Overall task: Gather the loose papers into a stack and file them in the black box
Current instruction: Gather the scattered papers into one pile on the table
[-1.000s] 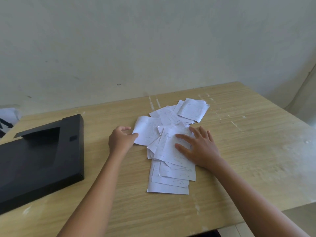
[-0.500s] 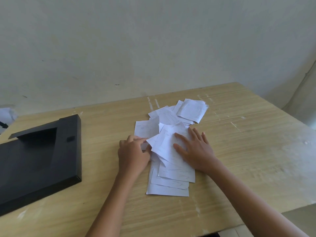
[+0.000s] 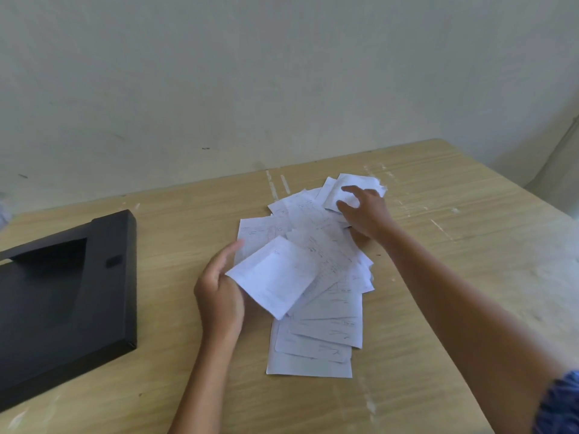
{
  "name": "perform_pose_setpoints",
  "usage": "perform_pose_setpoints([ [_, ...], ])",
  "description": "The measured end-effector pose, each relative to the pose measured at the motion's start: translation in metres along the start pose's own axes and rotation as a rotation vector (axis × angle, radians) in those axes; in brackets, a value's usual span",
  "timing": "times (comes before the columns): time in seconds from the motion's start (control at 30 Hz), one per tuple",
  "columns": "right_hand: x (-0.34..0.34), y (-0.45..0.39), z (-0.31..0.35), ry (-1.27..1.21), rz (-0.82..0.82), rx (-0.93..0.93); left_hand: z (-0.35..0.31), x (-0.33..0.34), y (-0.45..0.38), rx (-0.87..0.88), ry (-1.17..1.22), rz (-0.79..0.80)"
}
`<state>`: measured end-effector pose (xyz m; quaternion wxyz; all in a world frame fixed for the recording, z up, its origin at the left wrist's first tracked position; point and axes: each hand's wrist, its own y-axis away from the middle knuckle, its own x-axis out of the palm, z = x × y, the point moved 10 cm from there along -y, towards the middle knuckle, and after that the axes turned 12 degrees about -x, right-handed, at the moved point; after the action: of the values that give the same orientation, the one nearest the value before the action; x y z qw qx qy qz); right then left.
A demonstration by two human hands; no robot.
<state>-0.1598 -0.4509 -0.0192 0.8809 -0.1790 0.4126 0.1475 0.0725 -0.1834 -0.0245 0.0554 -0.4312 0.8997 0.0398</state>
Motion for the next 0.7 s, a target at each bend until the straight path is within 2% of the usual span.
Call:
perform_pose_setpoints([
  [0.07,0.01,-0.002,-0.002,0.053,0.076,0.013,0.0,0.021,0.003,0.084,-0.189,0.134],
  [0.13,0.013,0.0,0.001,0.11,0.073,-0.043,-0.005,0.044,0.013,0.249,-0.465,0.197],
  [0.2,0.014,0.006,0.011,0.13,0.05,-0.148,-0.012,0.058,0.024,0.451,-0.668,0.182],
  [0.27,0.008,0.008,0.017,0.043,-0.026,-0.216,-0.018,0.059,0.033,0.583,-0.728,0.132],
  [0.3,0.0,0.007,0.015,-0.043,-0.095,-0.188,-0.022,0.054,0.033,0.574,-0.699,0.099],
  [0.37,-0.016,0.001,-0.002,-0.14,-0.204,-0.054,-0.021,0.042,0.023,0.406,-0.635,0.045],
  [0.43,-0.018,-0.007,-0.021,-0.093,-0.162,0.081,-0.004,0.042,0.011,0.173,-0.71,0.088],
  [0.47,-0.015,-0.011,-0.027,-0.032,-0.097,0.118,0.004,0.047,0.008,0.118,-0.811,0.121],
  [0.57,0.0,-0.018,-0.021,0.069,0.047,0.079,0.015,0.06,0.008,0.12,-1.104,0.15],
  [0.7,0.021,-0.017,0.008,0.014,0.116,-0.079,0.014,0.06,0.007,0.126,-1.126,0.11],
])
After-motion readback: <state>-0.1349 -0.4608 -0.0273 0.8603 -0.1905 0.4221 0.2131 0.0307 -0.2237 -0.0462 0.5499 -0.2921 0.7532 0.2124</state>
